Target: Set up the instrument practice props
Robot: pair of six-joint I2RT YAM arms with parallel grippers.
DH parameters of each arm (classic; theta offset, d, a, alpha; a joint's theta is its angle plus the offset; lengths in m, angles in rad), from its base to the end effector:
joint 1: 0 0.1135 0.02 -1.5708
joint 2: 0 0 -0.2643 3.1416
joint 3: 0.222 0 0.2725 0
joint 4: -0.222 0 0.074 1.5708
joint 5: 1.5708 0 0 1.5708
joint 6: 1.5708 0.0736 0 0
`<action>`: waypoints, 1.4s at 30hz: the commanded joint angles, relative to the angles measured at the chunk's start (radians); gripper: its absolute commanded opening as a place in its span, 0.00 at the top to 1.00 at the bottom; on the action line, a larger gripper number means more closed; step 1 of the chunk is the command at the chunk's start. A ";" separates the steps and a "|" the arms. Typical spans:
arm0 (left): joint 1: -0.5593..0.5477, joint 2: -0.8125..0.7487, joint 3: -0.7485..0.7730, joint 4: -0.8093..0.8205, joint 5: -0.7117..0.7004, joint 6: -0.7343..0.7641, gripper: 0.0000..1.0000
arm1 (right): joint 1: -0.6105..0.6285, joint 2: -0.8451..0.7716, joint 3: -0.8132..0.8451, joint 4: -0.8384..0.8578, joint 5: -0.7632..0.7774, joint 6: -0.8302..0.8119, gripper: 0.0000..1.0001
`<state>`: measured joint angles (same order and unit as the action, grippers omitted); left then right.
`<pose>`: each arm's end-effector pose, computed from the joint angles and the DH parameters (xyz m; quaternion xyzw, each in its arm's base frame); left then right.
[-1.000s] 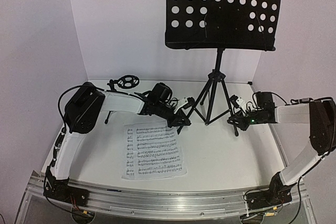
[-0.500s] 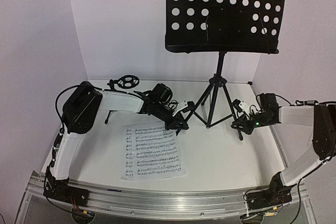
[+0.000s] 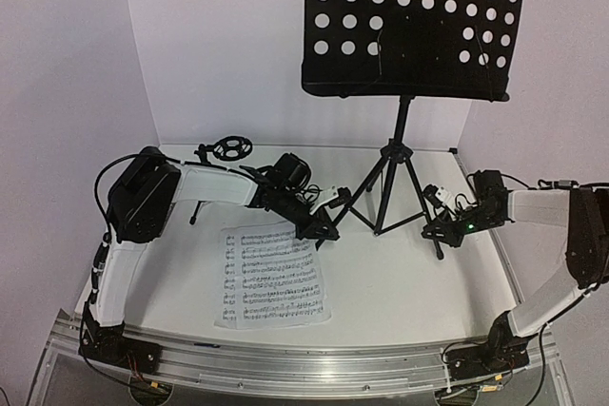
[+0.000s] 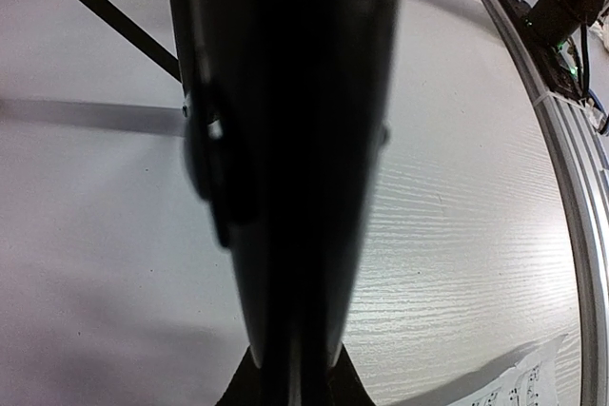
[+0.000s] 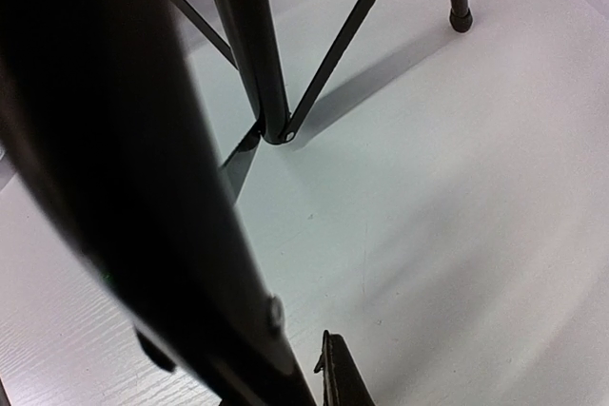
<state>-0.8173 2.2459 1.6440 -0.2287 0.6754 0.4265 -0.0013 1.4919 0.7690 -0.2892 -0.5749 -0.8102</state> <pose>0.3269 -0.4158 0.1217 0.6099 0.6451 -0.3693 0.2748 0.3102 0.0396 0.1310 -0.4346 0.8167 0.1460 0.3505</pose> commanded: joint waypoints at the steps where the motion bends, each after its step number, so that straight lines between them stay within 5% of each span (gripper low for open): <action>1: 0.017 -0.043 -0.031 0.003 -0.011 -0.007 1.00 | -0.047 0.018 0.059 -0.070 0.170 0.075 0.92; 13: 0.007 -0.022 -0.006 -0.019 0.003 -0.004 1.00 | -0.033 -0.067 0.071 -0.030 0.166 0.115 0.50; 17: 0.006 -0.022 -0.005 -0.012 0.003 -0.005 1.00 | -0.008 -0.199 0.074 -0.017 0.168 0.173 0.29; 27: 0.006 -0.019 0.004 -0.020 0.009 -0.003 1.00 | 0.402 -0.623 0.034 0.051 0.481 0.033 0.38; 34: 0.006 -0.011 0.028 -0.034 0.022 0.013 1.00 | 0.613 -0.487 0.078 0.270 0.732 -0.187 0.39; 42: 0.006 -0.001 0.041 -0.040 0.029 0.010 1.00 | 0.621 -0.395 0.051 0.532 0.767 -0.180 0.49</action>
<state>-0.8146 2.2471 1.6363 -0.2272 0.6762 0.4225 0.6178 1.0990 0.8047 0.0618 0.1478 -0.9822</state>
